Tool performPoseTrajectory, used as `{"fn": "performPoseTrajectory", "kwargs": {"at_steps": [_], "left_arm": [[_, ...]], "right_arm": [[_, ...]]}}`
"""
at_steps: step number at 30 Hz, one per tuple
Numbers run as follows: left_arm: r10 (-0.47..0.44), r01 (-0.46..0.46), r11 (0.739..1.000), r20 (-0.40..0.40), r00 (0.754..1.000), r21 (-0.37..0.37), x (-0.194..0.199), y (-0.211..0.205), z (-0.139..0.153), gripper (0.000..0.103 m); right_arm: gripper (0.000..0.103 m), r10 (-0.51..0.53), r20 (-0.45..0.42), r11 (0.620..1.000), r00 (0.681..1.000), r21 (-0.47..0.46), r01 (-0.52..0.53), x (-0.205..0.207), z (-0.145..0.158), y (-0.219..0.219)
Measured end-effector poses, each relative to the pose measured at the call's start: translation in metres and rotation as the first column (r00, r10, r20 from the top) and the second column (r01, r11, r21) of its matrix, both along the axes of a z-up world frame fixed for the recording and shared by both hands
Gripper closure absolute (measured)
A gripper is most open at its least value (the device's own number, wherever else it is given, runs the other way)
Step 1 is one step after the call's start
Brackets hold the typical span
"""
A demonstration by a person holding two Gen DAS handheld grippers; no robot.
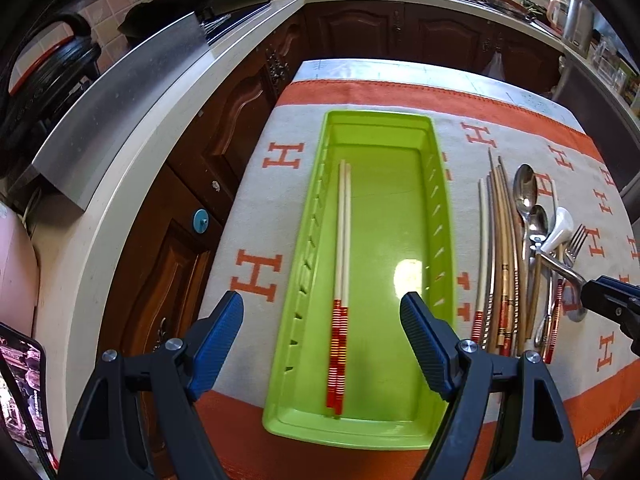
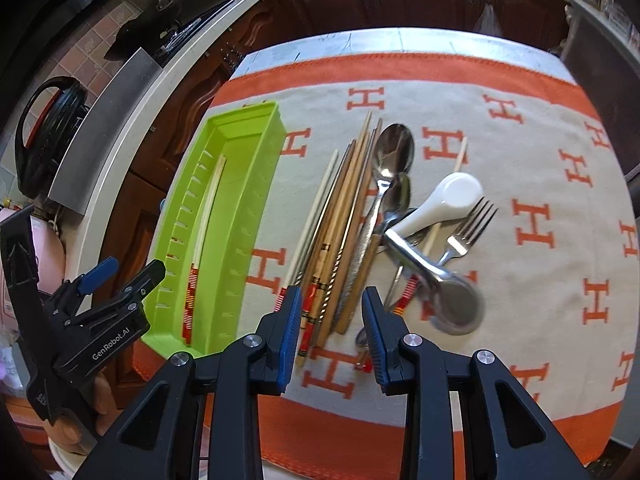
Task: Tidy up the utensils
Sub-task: 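Move both tools back over the utensil pile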
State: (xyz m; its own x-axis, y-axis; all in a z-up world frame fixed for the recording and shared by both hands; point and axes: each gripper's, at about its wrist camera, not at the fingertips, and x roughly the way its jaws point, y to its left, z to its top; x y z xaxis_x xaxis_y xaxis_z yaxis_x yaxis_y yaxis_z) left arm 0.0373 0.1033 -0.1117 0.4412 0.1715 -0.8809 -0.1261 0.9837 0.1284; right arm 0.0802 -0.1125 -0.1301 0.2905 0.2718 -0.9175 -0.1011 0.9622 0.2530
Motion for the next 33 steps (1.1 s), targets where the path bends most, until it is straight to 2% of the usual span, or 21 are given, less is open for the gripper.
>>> {"fn": "performPoseTrajectory", "kwargs": {"at_steps": [7,15,33], "left_arm": [[-0.054,0.053,0.999,0.009,0.999,0.004,0.002,-0.032,0.010,0.024],[-0.102,0.104,0.994,0.040,0.994,-0.026,0.006,-0.062,0.019,0.023],[-0.187,0.187,0.982,-0.011,0.982,-0.016,0.017,-0.109,0.006,0.023]], "right_arm": [[0.069,0.000,0.045,1.000,0.999,-0.017,0.001,-0.010,0.014,-0.013],[0.068,-0.026,0.061,1.000,0.998,-0.010,0.027,-0.014,0.014,-0.037],[0.068,-0.083,0.050,0.997,0.995,0.002,0.083,-0.014,-0.001,-0.073]]}}
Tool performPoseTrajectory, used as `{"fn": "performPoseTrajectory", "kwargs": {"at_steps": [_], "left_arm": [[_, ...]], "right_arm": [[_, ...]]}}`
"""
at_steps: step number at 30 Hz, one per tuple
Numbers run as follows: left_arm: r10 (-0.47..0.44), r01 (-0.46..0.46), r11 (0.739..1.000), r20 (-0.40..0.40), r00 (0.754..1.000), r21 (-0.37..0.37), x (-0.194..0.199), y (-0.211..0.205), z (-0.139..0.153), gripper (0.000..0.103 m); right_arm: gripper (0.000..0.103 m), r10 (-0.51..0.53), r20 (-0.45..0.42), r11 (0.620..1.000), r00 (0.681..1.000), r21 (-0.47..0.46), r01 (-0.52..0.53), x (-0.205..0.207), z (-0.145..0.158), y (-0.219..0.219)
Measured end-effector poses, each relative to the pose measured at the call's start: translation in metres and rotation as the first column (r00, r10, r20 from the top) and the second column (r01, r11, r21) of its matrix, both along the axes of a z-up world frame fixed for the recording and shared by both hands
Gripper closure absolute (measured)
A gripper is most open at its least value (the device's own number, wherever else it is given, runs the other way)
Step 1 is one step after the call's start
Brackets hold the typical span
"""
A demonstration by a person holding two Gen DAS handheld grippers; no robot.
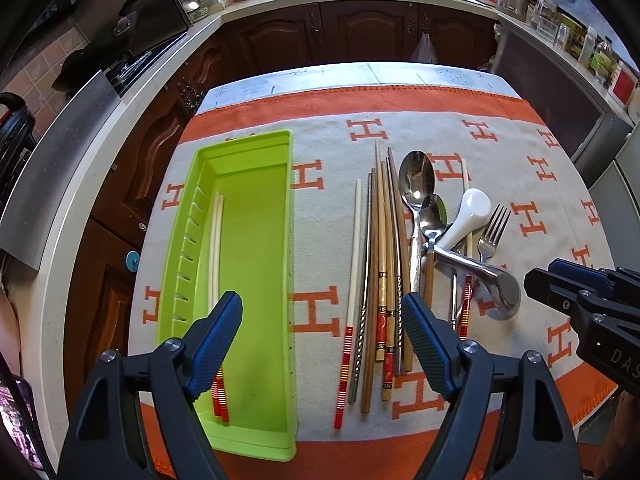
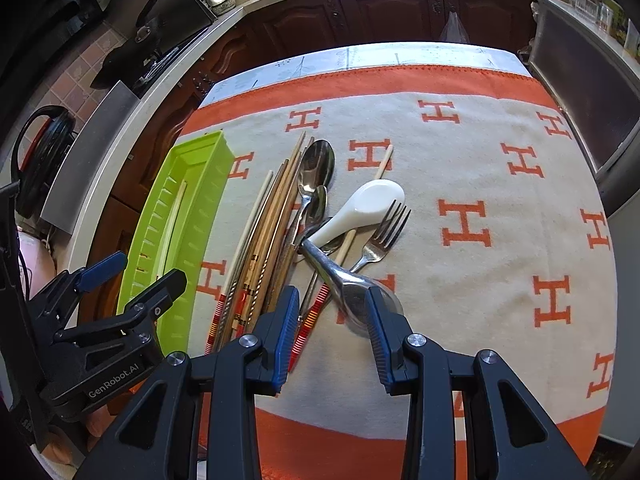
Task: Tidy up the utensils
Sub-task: 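Move both tools back over the utensil pile, then grasp a plain light wooden chopstick from the pile with the left tool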
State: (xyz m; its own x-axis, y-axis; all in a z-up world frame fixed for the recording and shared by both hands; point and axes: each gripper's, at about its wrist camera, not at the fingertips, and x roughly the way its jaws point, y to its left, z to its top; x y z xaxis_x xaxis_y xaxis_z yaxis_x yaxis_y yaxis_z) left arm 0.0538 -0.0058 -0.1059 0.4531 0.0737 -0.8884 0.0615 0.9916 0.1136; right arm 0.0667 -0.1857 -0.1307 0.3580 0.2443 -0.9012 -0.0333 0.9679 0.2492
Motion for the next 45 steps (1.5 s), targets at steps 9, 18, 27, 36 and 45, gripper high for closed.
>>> {"fn": "performPoseTrajectory", "kwargs": {"at_steps": [9,18,27,36,45], "left_arm": [[-0.013,0.010,0.999,-0.060,0.998,-0.051,0.012,-0.006,-0.016,0.023],[-0.006,-0.004,0.995,-0.097,0.995,-0.097,0.023,-0.005,-0.032,0.023],[-0.003,-0.001,0.989,-0.022,1.000,-0.149,0.036,0.011,-0.025,0.023],[-0.037,0.005,0.953,-0.102,0.994,-0.302,0.066,0.024,-0.031,0.041],[-0.054,-0.051,0.935,-0.282,0.958,-0.351,0.090,0.014,-0.063,0.086]], "right_arm": [[0.068,-0.018,-0.022,1.000,1.000,0.006,0.018,0.004,-0.012,-0.008],[0.068,-0.027,-0.046,0.999,0.999,0.016,0.028,0.010,-0.028,-0.015],[0.068,-0.036,-0.063,0.999,0.997,0.027,0.038,0.015,-0.037,-0.019],[0.069,-0.056,-0.077,0.997,0.996,0.058,0.060,0.015,-0.043,-0.028],[0.069,-0.063,-0.067,0.995,0.996,0.072,0.068,0.013,-0.042,-0.031]]}}
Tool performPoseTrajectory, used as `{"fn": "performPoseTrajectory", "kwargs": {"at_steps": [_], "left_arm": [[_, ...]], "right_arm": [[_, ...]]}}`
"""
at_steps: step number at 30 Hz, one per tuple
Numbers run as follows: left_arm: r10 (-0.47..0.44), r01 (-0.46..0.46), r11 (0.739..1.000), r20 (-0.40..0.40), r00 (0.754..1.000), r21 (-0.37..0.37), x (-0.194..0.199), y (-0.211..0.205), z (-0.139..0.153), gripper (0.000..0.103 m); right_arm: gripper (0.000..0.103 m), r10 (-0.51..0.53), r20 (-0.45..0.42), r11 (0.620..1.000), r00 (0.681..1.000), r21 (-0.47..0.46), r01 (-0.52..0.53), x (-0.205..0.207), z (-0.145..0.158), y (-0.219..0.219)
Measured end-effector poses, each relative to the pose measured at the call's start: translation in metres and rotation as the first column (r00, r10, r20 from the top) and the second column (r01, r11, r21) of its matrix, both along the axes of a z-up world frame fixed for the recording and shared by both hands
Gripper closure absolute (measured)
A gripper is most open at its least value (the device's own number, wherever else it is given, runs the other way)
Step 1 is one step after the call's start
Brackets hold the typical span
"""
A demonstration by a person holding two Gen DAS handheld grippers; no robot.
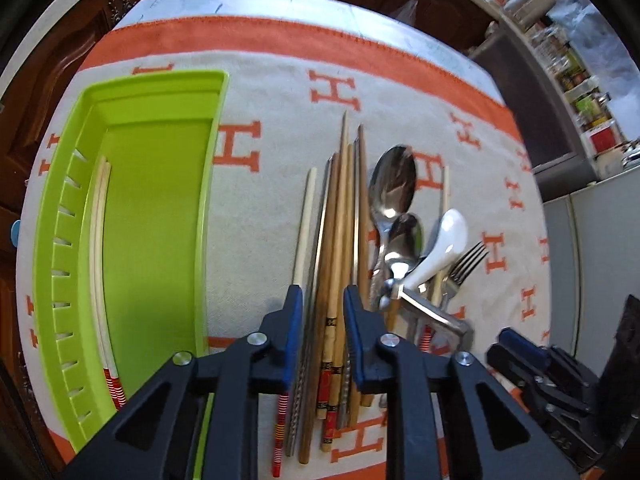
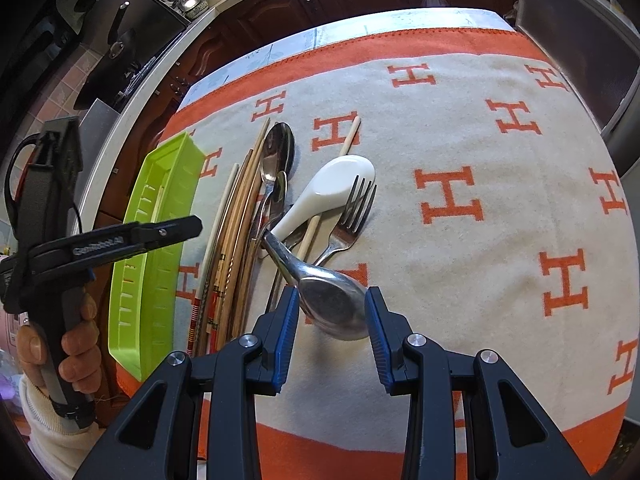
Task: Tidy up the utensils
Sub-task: 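Grasp a plain light wooden chopstick from the pile with the left tool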
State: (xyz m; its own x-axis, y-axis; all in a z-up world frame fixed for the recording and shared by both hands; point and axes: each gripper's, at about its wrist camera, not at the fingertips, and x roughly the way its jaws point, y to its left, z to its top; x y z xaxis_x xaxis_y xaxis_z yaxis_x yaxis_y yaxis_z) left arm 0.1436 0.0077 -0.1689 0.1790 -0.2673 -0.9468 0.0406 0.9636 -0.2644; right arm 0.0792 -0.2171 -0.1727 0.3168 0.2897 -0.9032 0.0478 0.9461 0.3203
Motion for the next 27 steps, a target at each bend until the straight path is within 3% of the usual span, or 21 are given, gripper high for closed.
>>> {"fn": "performPoseTrajectory", "kwargs": {"at_steps": [3,13,17,22,27], "left_arm": [[-0.010,0.012,0.998,-0.032,0.999,0.063,0.001,-0.005,-0.013,0.088],[-0.059,0.061,0.988,-0.021,0.998,0.139,-0.011,-0.003,-0.020,0.093],[-0.069,0.071,0.990,-0.023,0.997,0.126,-0.017,0.003,-0.018,0.094],[0.002,0.001,0.999,-0.057,0.998,0.038,-0.013,0.011,-0.018,0.094],[-0.012,0.017,0.997,-0.057,0.998,0.079,-0.009,0.001,-0.020,0.094]], "right_arm": [[0.069,-0.001,0.004,1.000,1.000,0.003,0.001,0.000,0.001,-0.001],[0.069,0.010,0.007,1.000,1.000,0.006,-0.010,-0.002,0.003,0.002],[0.069,0.015,0.009,1.000,1.000,0.003,-0.015,-0.002,0.004,0.005],[0.069,0.026,0.020,1.000,0.999,0.001,-0.026,-0.004,0.008,0.010],[0.069,0.033,0.023,0.999,0.999,0.002,-0.034,-0.006,0.011,0.012]]}}
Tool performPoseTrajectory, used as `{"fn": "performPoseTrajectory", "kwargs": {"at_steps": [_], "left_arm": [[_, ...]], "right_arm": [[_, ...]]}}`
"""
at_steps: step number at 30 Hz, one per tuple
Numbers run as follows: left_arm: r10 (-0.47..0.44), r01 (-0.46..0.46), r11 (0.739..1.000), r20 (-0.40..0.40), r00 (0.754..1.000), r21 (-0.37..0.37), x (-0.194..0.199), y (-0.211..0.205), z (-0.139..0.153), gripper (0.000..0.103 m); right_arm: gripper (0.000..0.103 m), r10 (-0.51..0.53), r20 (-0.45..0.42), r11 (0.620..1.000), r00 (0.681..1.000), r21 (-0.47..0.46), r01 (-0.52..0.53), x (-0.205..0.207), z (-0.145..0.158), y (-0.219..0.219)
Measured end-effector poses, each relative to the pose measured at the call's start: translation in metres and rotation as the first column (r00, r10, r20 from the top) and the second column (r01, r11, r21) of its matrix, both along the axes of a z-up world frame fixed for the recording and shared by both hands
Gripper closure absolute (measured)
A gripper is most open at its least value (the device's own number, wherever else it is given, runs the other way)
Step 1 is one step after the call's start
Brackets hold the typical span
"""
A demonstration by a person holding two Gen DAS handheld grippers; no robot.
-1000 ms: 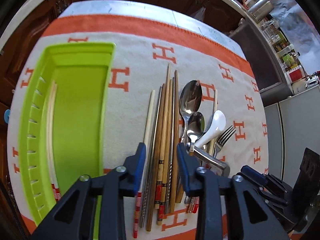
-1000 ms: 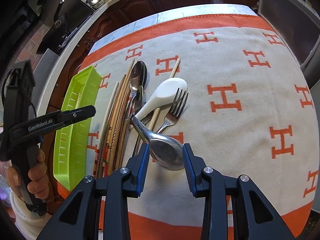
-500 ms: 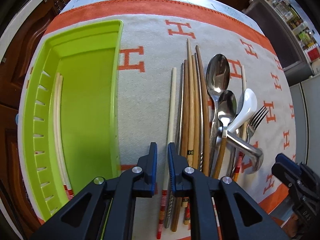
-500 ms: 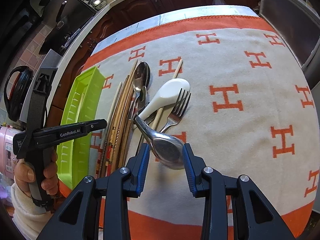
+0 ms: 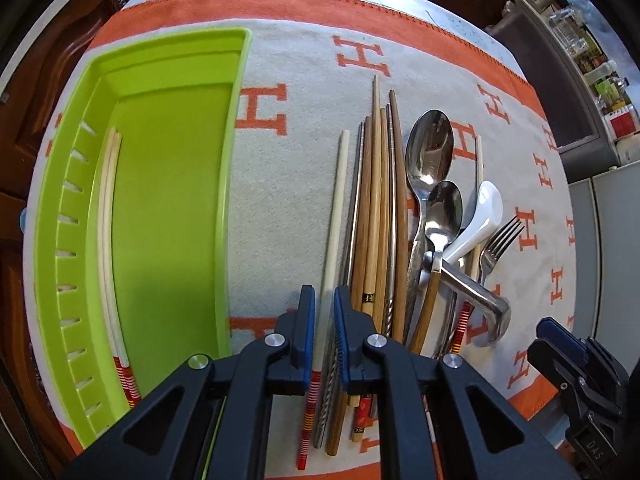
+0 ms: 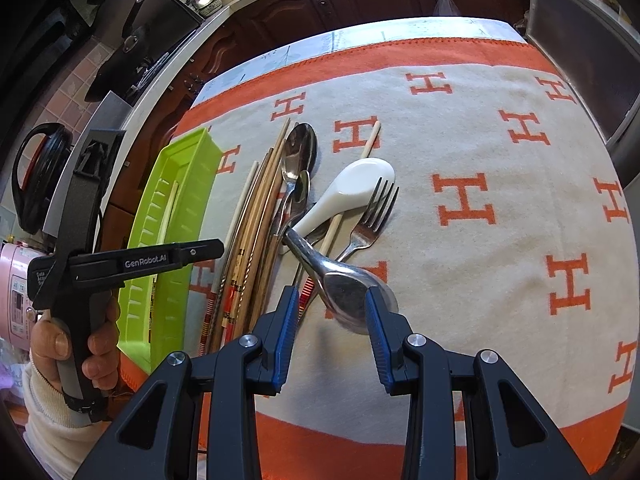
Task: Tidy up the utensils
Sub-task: 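Grasp a plain light wooden chopstick from the pile with the left tool, then carry the chopstick into the green tray and open the left tool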
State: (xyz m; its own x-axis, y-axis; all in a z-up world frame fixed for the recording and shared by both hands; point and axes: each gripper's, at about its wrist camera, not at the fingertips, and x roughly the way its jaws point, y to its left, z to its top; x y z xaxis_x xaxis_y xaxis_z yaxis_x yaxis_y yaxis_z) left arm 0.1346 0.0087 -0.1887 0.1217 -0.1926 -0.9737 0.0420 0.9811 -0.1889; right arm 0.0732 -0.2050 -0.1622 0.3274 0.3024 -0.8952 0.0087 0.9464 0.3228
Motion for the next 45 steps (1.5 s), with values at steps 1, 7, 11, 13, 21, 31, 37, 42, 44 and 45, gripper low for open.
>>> {"fn": "performPoseTrajectory", "kwargs": {"at_steps": [1,7,11,13,21,31,37,42,44,45], "left_arm": [[-0.003,0.003,1.000,-0.001,1.000,0.009,0.002,-0.001,0.000,0.094],[-0.046,0.048,0.997,-0.032,0.998,0.063,0.012,-0.015,-0.006,0.094],[-0.086,0.091,0.987,-0.040,0.995,0.135,0.017,-0.037,-0.011,0.094],[-0.095,0.100,0.984,-0.041,0.995,0.147,0.020,-0.045,-0.012,0.095],[-0.092,0.097,0.986,-0.042,0.995,0.135,0.022,-0.047,-0.013,0.094],[-0.018,0.018,0.998,-0.017,1.000,0.058,0.005,-0.010,-0.005,0.100],[-0.001,0.002,1.000,0.045,0.999,-0.013,-0.011,0.006,0.028,0.100],[0.021,-0.017,0.999,0.088,0.996,-0.041,-0.022,0.021,0.056,0.100],[0.037,-0.032,0.998,0.113,0.993,-0.045,-0.026,0.035,0.073,0.100],[0.044,-0.039,0.998,0.123,0.991,-0.044,-0.028,0.040,0.080,0.100]], "right_arm": [[0.069,-0.001,0.001,1.000,1.000,0.002,0.001,-0.001,0.000,-0.001],[0.069,-0.015,0.007,1.000,1.000,0.008,0.015,-0.003,0.003,-0.005],[0.069,-0.017,0.008,1.000,1.000,0.016,0.017,-0.002,0.003,-0.007],[0.069,-0.015,0.004,1.000,1.000,0.022,0.015,-0.002,0.001,-0.008],[0.069,-0.024,-0.004,0.999,1.000,0.038,0.024,-0.003,-0.002,-0.011],[0.069,-0.035,-0.004,0.998,0.999,0.045,0.035,-0.007,0.000,-0.015],[0.069,-0.040,-0.007,0.998,0.999,0.049,0.041,-0.009,0.002,-0.016],[0.069,-0.015,-0.003,0.999,1.000,0.049,0.016,-0.012,0.005,-0.007],[0.069,-0.006,0.003,0.999,1.000,0.046,0.006,-0.014,0.008,-0.003],[0.069,-0.002,0.004,0.999,1.000,0.043,0.001,-0.015,0.009,-0.002]]}}
